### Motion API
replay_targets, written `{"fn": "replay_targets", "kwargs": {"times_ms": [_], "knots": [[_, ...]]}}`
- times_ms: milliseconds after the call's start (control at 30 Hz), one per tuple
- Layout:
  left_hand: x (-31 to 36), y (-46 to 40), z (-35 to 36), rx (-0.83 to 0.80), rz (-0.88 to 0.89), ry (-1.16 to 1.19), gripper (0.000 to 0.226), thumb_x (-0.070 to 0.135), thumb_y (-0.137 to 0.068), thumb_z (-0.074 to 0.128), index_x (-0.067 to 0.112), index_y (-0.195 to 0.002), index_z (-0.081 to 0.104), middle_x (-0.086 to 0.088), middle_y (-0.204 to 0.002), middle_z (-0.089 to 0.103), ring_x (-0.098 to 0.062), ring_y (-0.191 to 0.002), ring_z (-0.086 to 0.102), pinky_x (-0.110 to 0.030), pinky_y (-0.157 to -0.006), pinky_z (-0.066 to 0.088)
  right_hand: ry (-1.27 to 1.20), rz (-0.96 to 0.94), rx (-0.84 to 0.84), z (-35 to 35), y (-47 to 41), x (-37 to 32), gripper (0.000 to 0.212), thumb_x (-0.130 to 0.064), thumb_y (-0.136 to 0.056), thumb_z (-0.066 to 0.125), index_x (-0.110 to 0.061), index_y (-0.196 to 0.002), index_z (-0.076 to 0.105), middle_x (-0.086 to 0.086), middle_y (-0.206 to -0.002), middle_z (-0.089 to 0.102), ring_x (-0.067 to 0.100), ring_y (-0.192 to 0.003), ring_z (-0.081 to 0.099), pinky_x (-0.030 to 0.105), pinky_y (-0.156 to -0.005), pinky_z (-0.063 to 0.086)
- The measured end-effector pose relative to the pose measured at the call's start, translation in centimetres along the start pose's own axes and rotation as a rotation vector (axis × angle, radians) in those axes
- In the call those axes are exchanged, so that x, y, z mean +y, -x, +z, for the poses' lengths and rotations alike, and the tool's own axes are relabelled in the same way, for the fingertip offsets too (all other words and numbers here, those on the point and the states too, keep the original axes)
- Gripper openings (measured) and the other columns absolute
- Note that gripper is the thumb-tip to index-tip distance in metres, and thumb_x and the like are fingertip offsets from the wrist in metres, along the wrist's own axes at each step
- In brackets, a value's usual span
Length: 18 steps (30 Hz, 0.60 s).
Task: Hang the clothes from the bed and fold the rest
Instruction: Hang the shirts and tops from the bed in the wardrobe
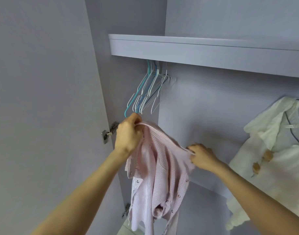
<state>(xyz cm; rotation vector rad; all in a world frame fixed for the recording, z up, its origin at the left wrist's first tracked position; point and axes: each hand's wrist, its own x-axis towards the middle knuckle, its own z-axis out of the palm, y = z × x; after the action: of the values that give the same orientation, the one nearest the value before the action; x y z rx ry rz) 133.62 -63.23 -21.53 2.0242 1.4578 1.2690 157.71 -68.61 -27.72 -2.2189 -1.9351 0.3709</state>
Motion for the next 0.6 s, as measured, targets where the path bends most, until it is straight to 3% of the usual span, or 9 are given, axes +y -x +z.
{"fn": "replay_targets", "kwargs": {"times_ms": [67,100,133,200,267,367,467,533,600], "knots": [[-0.7,-0.8,-1.2,0.035,-0.028,0.020,0.017,-0.004,-0.078,0.053,0.012,-0.081,0.057,0.004,-0.071,0.058,-0.026,-0.074,0.055,-0.023,-0.064,0.033,-0.586,0.127,-0.097,-1.0,0.8,1.5,0.025,0.005,-0.084,0.044,-0.012,-0.076,0.062,0.002,-0.073,0.064,0.018,-0.078,0.056,0.021,-0.066,0.044],[-0.9,-1.0,-1.6,0.017,-0.025,0.024,0.017,-0.003,-0.079,0.054,0.013,-0.080,0.057,0.005,-0.070,0.058,-0.024,-0.074,0.056,-0.022,-0.066,0.035,-0.729,0.185,-0.063,-1.3,0.8,2.3,0.027,0.008,-0.084,0.044,-0.008,-0.076,0.064,0.003,-0.066,0.063,0.020,-0.072,0.056,0.018,-0.061,0.044],[-0.8,-1.1,-1.9,-0.016,-0.014,0.030,0.017,-0.003,-0.080,0.055,0.014,-0.080,0.058,0.005,-0.071,0.059,-0.023,-0.075,0.057,-0.022,-0.068,0.037,-0.759,0.235,0.001,-1.3,0.4,3.0,0.028,0.009,-0.084,0.043,-0.004,-0.083,0.068,0.008,-0.069,0.065,0.023,-0.071,0.058,0.016,-0.062,0.046],[-0.5,-0.9,-1.7,-0.089,0.016,0.033,0.018,-0.003,-0.080,0.055,0.014,-0.078,0.060,0.003,-0.072,0.062,-0.021,-0.074,0.058,-0.022,-0.071,0.040,-0.570,0.268,0.123,-0.6,-0.5,2.7,0.033,0.006,-0.086,0.046,-0.003,-0.112,0.064,0.016,-0.102,0.066,0.030,-0.095,0.061,0.022,-0.082,0.048],[0.0,-0.5,-1.0,-0.142,0.063,0.009,0.016,-0.003,-0.080,0.055,0.012,-0.078,0.062,0.002,-0.072,0.062,-0.020,-0.072,0.059,-0.024,-0.071,0.042,-0.538,0.057,0.146,-0.2,-0.7,0.0,0.043,0.003,-0.087,0.050,-0.009,-0.128,0.052,0.010,-0.126,0.056,0.025,-0.115,0.054,0.019,-0.093,0.041],[0.6,0.2,-0.1,-0.128,0.140,-0.026,0.013,-0.001,-0.079,0.058,0.010,-0.080,0.063,0.002,-0.078,0.060,-0.021,-0.075,0.058,-0.025,-0.071,0.042,-0.623,-0.376,0.058,0.5,0.2,-6.2,0.053,-0.015,-0.089,0.057,-0.029,-0.136,0.039,-0.021,-0.126,0.047,0.000,-0.118,0.046,-0.002,-0.089,0.029],[0.8,0.2,-0.3,-0.036,0.208,-0.069,0.012,0.002,-0.079,0.060,0.012,-0.084,0.064,0.001,-0.085,0.059,-0.024,-0.077,0.059,-0.034,-0.072,0.047,-0.636,-0.439,0.120,2.3,-0.3,-9.5,0.047,-0.024,-0.093,0.050,-0.021,-0.138,0.038,-0.013,-0.124,0.052,0.004,-0.115,0.050,0.015,-0.095,0.038],[0.3,-0.1,-1.2,0.011,0.203,-0.135,0.008,0.011,-0.081,0.059,0.017,-0.087,0.063,-0.001,-0.088,0.063,-0.028,-0.079,0.060,-0.037,-0.070,0.048,-0.583,-0.344,0.128,2.8,-0.9,-9.6,0.027,-0.017,-0.098,0.040,-0.011,-0.123,0.048,0.007,-0.109,0.063,0.025,-0.097,0.061,0.033,-0.083,0.049],[-0.9,-0.8,-2.3,0.019,0.139,-0.297,0.006,0.022,-0.084,0.058,0.021,-0.090,0.060,-0.004,-0.085,0.067,-0.034,-0.080,0.060,-0.033,-0.065,0.043,-0.421,-0.275,0.105,3.0,-1.4,-8.9,0.015,-0.011,-0.097,0.037,-0.010,-0.106,0.049,0.014,-0.087,0.062,0.031,-0.075,0.059,0.038,-0.064,0.047]]}}
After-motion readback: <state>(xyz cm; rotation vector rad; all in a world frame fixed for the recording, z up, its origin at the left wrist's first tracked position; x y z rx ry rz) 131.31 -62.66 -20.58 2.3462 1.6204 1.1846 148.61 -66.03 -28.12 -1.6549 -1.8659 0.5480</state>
